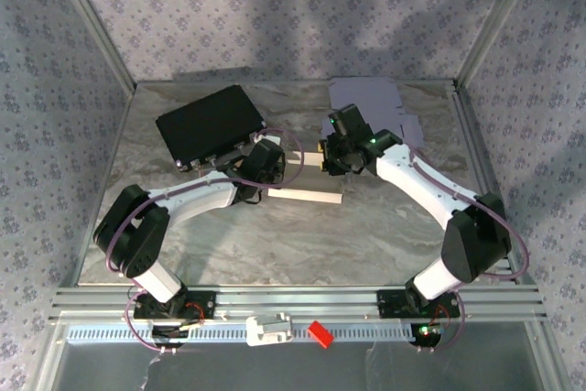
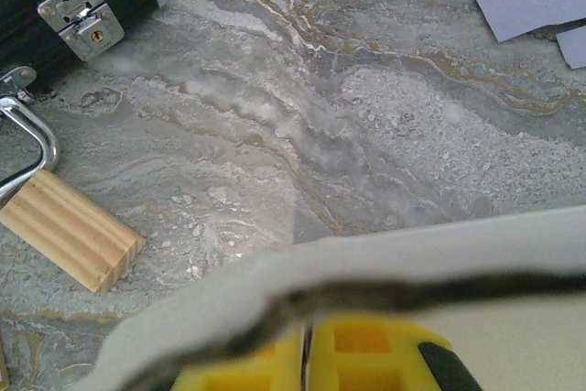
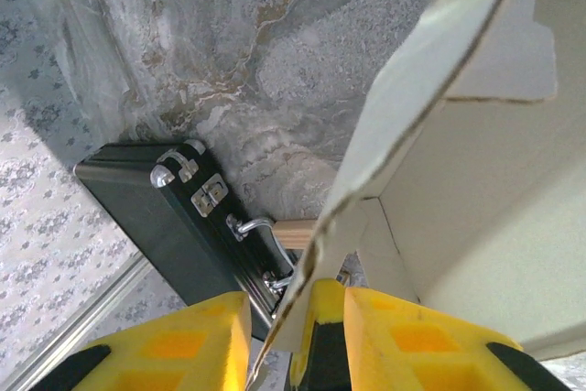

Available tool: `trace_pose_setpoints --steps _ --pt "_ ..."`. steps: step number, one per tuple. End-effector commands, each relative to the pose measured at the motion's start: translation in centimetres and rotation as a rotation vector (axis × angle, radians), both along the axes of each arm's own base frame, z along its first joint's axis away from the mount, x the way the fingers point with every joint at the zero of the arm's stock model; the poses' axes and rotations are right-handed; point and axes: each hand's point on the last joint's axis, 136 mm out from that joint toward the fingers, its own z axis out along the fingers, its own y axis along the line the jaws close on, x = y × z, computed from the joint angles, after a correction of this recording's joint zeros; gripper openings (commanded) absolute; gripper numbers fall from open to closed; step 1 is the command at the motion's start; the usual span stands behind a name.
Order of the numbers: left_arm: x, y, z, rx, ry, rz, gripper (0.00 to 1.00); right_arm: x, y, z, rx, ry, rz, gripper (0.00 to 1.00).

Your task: Fold the paper box

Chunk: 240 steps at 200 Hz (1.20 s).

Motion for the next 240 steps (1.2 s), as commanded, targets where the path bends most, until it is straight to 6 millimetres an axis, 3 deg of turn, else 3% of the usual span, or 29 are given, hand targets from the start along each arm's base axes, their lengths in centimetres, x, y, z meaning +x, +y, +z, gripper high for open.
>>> trace_pose_setpoints --steps 1,35,75,112,152,157,178,240 --pt "-1.1 0.5 -0.7 0.027 0.026 -0.003 0.00 0.5 0.0 0.0 0.014 0.022 -0.016 0.33" --pt "-1.1 0.5 -0.6 0.025 0.023 0.001 0.00 0.8 0.1 0.3 0.021 0.018 -0.008 0.27" --pt "-1.1 0.4 -0.6 0.018 0.024 0.003 0.00 -0.4 0.0 -0.5 0.023 0.053 0.011 0.10" --pt "-1.7 0.6 -0.6 -0.007 0.034 0.009 0.00 -1.5 -0.3 -1.2 0.027 0.072 0.023 0.05" --pt "-2.6 0.8 0.1 -0.041 0.047 0.012 0.16 -2.3 -0.4 -1.4 0.018 0.071 0.065 0.00" --pt "-2.7 0.8 0.2 -0.043 0.048 0.013 0.18 -3.0 -0.8 -2.7 0.000 0.098 0.069 0.00" --pt "-3.5 1.2 0.7 -0.067 0.058 0.017 0.29 -3.6 -1.1 -3.3 -0.006 0.102 0.088 0.00" --pt "-7.4 2.5 0.1 -0.132 0.144 -0.005 0.36 -5.2 -1.6 -5.0 -0.028 0.114 0.136 0.00"
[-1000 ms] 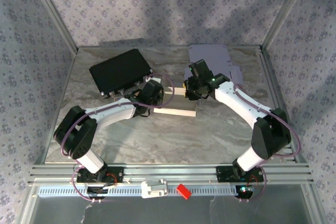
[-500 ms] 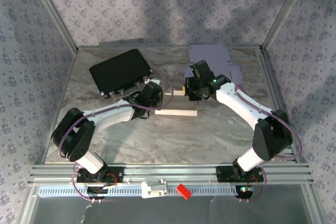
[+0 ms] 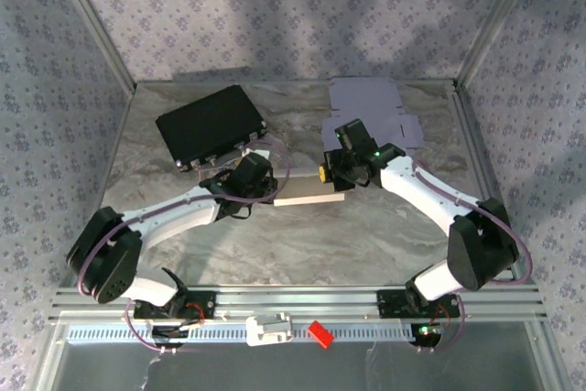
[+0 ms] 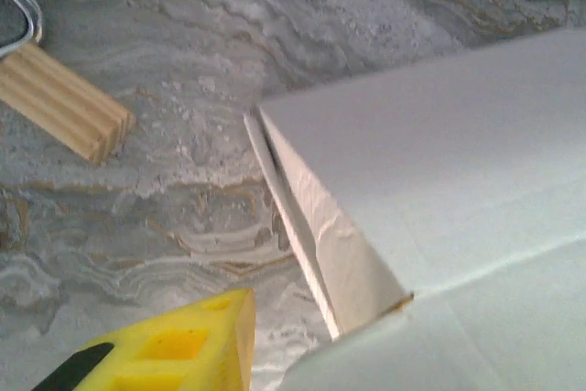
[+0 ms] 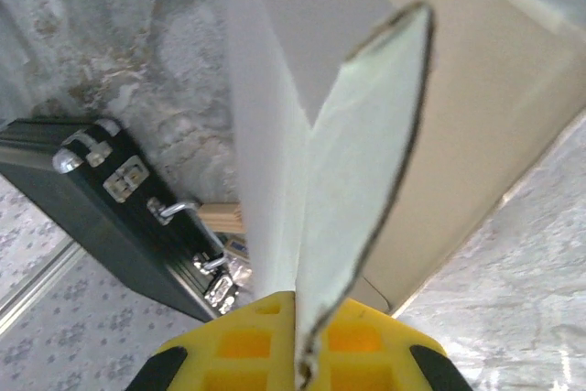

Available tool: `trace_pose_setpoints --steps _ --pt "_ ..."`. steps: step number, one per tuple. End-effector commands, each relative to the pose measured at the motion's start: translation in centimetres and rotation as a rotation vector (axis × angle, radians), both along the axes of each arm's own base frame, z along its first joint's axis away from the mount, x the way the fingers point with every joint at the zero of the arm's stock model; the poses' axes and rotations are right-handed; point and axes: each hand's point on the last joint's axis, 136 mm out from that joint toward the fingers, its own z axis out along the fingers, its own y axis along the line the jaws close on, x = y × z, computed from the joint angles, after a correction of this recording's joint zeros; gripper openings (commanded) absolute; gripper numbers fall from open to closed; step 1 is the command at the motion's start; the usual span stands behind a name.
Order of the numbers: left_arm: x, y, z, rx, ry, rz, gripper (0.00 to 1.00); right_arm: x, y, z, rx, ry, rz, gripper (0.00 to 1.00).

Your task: Fold the paper box

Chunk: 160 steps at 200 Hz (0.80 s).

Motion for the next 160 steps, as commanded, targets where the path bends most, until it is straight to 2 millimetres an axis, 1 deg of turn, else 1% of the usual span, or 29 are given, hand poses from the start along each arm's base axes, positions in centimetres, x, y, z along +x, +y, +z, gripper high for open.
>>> trace_pose_setpoints --steps 1,27,43,51,60,72,86,97,118,130,141,160 --pt "-2.0 0.7 0.1 -0.034 0.046 -0.005 0.36 -1.5 -1.3 -1.5 -0.058 0.034 0.019 0.00" --pt "-4.2 1.3 0.5 -0.081 0.078 -0.043 0.38 -1.8 -1.5 -2.1 -0.061 0.042 0.033 0.00" --pt "-5.9 1.8 -0.1 -0.091 0.119 -0.060 0.38 -1.9 -1.5 -2.6 -0.065 0.036 0.048 0.00" --pt "-6.4 2.3 0.0 -0.101 0.122 -0.054 0.39 -2.1 -1.7 -2.8 -0.074 0.039 0.059 0.00" --pt "-6.6 2.8 0.4 -0.117 0.121 -0.036 0.42 -2.0 -1.8 -3.0 -0.081 0.027 0.071 0.00" --pt "-6.3 3.2 1.4 -0.153 0.116 -0.008 0.47 -2.0 -2.0 -3.5 -0.094 0.020 0.092 0.00" --pt "-5.4 3.3 2.4 -0.209 0.132 0.039 0.48 -2.1 -2.2 -4.0 -0.101 0.016 0.103 0.00" --pt "-4.4 2.9 2.9 -0.260 0.164 0.070 0.48 -2.1 -2.2 -4.3 -0.100 0.005 0.115 0.00" --pt "-2.9 1.3 3.3 -0.324 0.228 0.083 0.49 -2.4 -2.1 -5.3 -0.104 0.018 0.148 0.00" --pt "-2.4 0.2 3.1 -0.348 0.278 0.079 0.49 -2.7 -2.1 -5.9 -0.110 0.035 0.162 0.00" --pt "-2.0 -0.6 2.1 -0.353 0.331 0.080 0.50 -2.9 -2.1 -6.3 -0.110 0.038 0.170 0.00" --pt "-1.3 -1.4 0.6 -0.355 0.386 0.094 0.50 -3.1 -2.3 -6.7 -0.117 0.044 0.164 0.00"
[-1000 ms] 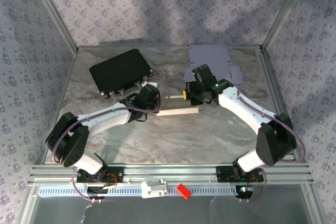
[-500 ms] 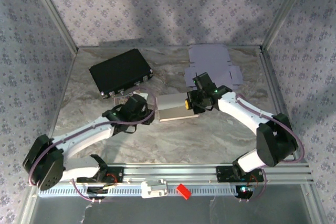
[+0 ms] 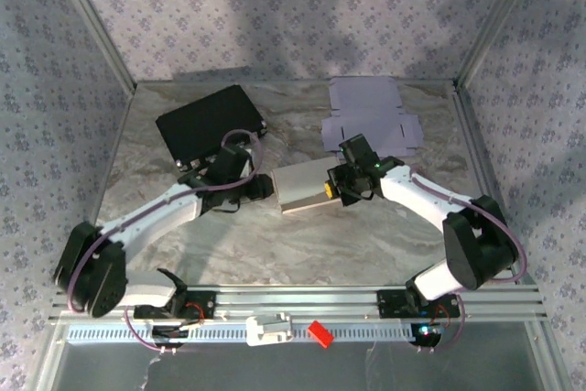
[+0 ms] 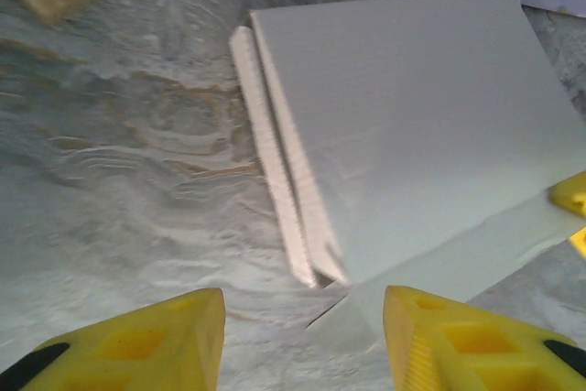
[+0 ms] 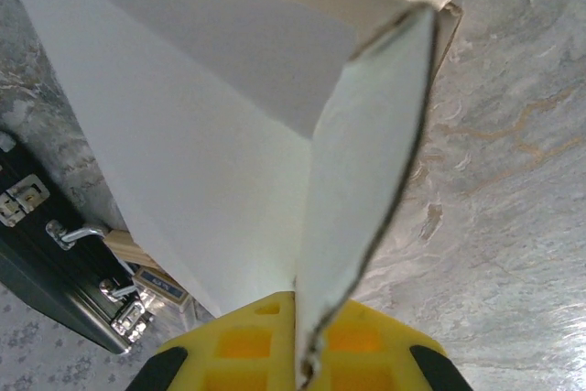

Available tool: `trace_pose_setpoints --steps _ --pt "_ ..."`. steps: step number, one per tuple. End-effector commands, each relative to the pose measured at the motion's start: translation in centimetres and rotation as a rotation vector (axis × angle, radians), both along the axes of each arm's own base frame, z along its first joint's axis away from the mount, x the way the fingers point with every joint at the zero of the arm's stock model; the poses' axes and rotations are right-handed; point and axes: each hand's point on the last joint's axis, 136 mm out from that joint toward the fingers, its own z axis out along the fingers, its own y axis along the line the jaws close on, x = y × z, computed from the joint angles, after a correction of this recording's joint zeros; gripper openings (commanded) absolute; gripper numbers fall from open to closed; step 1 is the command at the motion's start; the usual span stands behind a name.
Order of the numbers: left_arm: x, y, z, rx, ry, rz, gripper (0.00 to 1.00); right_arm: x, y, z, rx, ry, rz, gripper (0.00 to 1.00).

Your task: Fold the paper box

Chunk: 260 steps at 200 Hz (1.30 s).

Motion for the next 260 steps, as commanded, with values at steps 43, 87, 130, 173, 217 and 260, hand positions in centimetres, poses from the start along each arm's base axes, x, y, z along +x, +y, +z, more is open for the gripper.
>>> trace_pose_setpoints --steps 43,87,130,173,217,260 --pt "1.5 -2.8 -2.4 -0.126 0.156 0.043 0.51 -1.3 -1.0 -1.6 -0.046 0.040 0.020 0.00" --pt "1.8 -3.5 -3.8 -0.149 0.187 0.049 0.49 -1.3 -0.9 -1.8 -0.042 0.049 0.026 0.00" --pt "1.4 -3.2 -5.8 -0.103 0.209 0.035 0.45 -2.1 -1.4 -2.7 -0.060 0.081 0.039 0.00" --pt "1.6 -3.3 -6.8 -0.080 0.215 0.024 0.41 -2.6 -2.2 -3.5 -0.083 0.106 0.047 0.00" --pt "1.4 -3.2 -7.7 -0.080 0.217 0.017 0.34 -2.9 -2.5 -4.2 -0.094 0.126 0.068 0.02" --pt "1.3 -3.5 -8.4 -0.074 0.231 0.002 0.28 -3.9 -3.0 -4.7 -0.114 0.175 0.126 0.11"
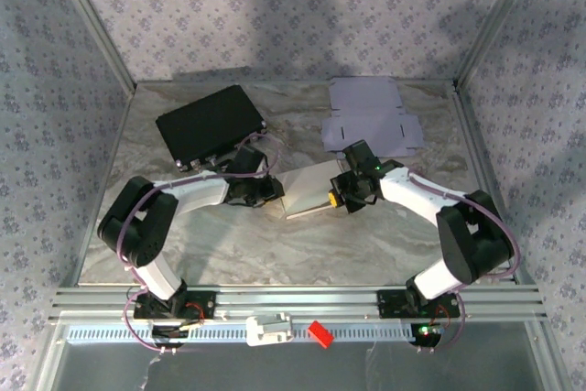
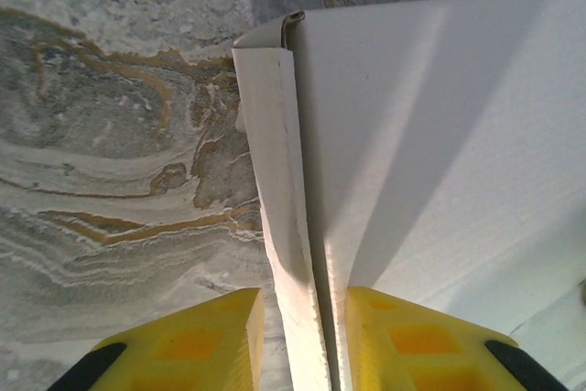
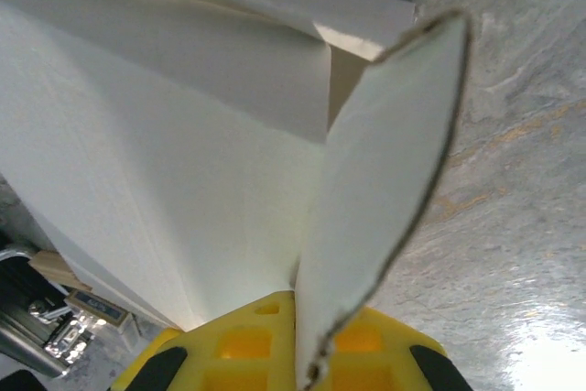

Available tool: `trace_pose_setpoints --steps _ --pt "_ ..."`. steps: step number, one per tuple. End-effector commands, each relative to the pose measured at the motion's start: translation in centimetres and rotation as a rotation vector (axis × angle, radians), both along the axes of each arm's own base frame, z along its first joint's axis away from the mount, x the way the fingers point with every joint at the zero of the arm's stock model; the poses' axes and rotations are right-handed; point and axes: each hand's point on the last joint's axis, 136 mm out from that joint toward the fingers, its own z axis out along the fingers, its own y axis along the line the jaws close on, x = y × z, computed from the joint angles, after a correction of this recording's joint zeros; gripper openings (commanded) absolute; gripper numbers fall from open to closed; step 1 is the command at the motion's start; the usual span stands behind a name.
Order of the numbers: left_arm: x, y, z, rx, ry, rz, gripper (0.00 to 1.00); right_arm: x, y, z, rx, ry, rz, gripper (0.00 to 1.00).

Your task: Fold the paper box

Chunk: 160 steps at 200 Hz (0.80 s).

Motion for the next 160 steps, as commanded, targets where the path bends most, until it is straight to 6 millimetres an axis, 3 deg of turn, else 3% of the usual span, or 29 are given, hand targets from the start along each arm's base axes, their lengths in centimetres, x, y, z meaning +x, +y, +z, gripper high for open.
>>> trace_pose_setpoints --steps 1,17,43,67,85,104,126,137,160 --pt "-0.4 -0.1 -1.1 0.018 0.010 -0.029 0.28 -2.5 -1.7 -1.7 -0.077 0.106 0.062 0.12" --pt "-0.4 0.1 -1.2 0.034 0.006 -0.036 0.25 -2.1 -2.2 -0.7 -0.098 0.070 0.136 0.24" --pt "-0.3 0.2 -1.1 0.049 -0.003 -0.047 0.23 -2.2 -3.8 2.7 -0.166 0.005 0.329 0.47" --pt "-0.2 0.2 -1.1 0.061 -0.003 -0.063 0.23 -3.1 -6.0 5.8 -0.224 -0.073 0.468 0.55" --pt "0.0 0.1 -1.0 0.071 -0.008 -0.074 0.23 -2.1 -7.4 7.2 -0.242 -0.178 0.527 0.58" --pt "0.1 0.1 -1.0 0.075 -0.011 -0.075 0.23 1.0 -7.8 6.7 -0.211 -0.289 0.622 0.59" --pt "0.2 0.0 -0.9 0.074 -0.011 -0.076 0.23 3.2 -8.2 4.2 -0.250 -0.296 0.836 0.55" --pt "0.2 0.0 -1.0 0.080 -0.007 -0.081 0.23 5.3 -7.9 4.6 -0.280 -0.347 0.895 0.56" --pt "0.3 0.0 -1.1 0.086 -0.005 -0.085 0.23 7.0 -6.9 2.9 -0.237 -0.353 0.979 0.57"
